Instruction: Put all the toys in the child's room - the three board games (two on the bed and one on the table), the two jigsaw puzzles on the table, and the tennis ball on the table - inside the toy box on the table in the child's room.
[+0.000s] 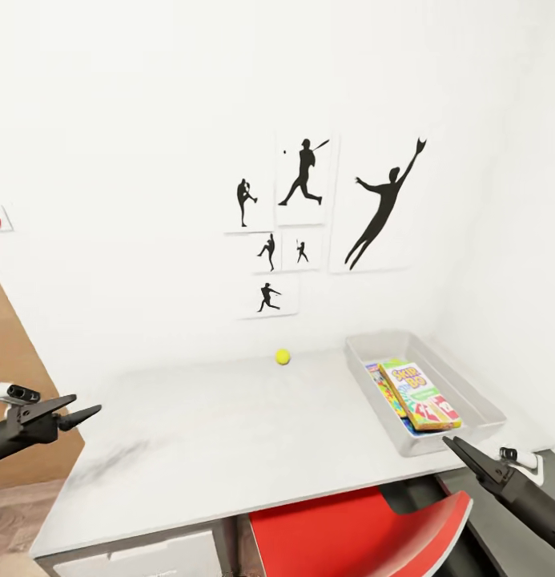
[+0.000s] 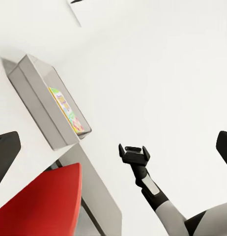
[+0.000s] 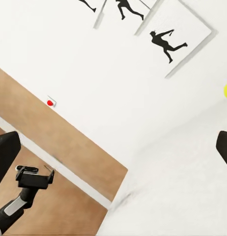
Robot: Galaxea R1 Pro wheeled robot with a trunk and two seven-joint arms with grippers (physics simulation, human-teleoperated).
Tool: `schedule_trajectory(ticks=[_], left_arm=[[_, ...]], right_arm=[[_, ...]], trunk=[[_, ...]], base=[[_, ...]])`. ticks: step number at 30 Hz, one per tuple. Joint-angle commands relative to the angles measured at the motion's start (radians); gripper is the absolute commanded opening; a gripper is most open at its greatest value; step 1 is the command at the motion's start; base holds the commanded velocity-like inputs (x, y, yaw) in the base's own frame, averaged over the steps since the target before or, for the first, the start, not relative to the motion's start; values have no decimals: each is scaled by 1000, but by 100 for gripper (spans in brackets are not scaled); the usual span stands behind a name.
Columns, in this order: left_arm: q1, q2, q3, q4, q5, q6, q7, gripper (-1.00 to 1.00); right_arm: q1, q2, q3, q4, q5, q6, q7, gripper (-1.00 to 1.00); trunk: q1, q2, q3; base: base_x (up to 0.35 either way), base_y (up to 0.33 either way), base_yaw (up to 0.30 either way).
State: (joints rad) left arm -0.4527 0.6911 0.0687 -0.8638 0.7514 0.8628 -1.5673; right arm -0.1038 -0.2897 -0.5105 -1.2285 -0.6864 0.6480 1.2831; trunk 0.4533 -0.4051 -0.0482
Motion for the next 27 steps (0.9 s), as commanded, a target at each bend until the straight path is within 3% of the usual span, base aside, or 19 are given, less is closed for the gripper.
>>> schedule_trajectory(ticks=[1,21,27], left_arm=[[-1,0,-1,0,0,11,-4,100],[-3,-8,0,0,0,9,-4,100],[-3,-8,1,0,0,10,-4,100]], right_arm=[[0,0,0,0,-4,8,1,100],[0,-3,-2,1,-5,8,1,100],[0,-3,-2,1,-5,8,1,100]], trunk=[[-3,5,1],[-3,5,1],[-3,5,1]], base=[[0,0,282],[1,0,282],[139,-27,282]])
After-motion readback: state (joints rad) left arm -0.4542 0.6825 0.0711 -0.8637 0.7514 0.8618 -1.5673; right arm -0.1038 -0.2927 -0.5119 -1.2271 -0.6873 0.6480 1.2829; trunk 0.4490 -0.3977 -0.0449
